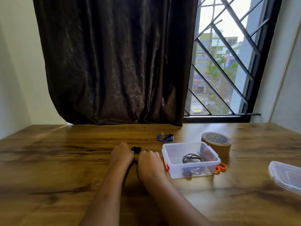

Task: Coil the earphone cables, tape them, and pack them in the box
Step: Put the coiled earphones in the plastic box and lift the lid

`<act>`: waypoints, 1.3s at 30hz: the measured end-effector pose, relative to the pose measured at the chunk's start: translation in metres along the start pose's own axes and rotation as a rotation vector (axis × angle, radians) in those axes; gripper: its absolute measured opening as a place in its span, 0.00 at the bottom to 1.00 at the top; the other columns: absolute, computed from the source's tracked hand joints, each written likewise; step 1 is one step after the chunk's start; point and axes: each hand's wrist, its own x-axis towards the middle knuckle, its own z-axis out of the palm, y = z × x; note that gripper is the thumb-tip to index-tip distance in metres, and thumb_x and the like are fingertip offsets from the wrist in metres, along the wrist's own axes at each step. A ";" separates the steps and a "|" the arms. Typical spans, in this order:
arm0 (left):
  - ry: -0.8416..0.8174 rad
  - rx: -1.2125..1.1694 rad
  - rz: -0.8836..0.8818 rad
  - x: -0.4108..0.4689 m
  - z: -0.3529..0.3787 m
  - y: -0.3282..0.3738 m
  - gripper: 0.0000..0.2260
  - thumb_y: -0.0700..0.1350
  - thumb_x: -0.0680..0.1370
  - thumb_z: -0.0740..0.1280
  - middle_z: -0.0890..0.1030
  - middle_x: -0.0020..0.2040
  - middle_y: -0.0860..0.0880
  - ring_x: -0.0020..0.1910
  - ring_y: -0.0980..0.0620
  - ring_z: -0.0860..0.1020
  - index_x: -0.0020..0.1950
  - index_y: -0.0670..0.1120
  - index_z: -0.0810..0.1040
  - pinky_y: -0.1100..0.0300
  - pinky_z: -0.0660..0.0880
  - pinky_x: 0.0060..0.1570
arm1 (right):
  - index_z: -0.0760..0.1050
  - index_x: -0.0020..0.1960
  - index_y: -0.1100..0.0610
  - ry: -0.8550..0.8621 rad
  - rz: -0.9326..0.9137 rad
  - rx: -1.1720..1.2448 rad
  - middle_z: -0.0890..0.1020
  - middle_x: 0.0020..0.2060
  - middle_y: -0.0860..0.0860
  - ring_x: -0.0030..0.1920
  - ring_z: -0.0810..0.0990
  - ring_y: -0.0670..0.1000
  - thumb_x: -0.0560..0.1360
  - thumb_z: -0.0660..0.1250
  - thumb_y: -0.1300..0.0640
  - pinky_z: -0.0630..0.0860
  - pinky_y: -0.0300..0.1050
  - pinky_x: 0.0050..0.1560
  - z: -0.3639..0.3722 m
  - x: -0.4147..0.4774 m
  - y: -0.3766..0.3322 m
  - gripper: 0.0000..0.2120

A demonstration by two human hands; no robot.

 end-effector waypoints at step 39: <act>-0.011 0.067 0.420 -0.060 0.011 0.109 0.04 0.38 0.71 0.73 0.83 0.45 0.45 0.44 0.47 0.82 0.44 0.44 0.82 0.55 0.81 0.44 | 0.71 0.39 0.51 -0.172 0.320 0.520 0.80 0.48 0.58 0.50 0.81 0.58 0.65 0.75 0.68 0.80 0.52 0.52 -0.089 0.002 0.124 0.16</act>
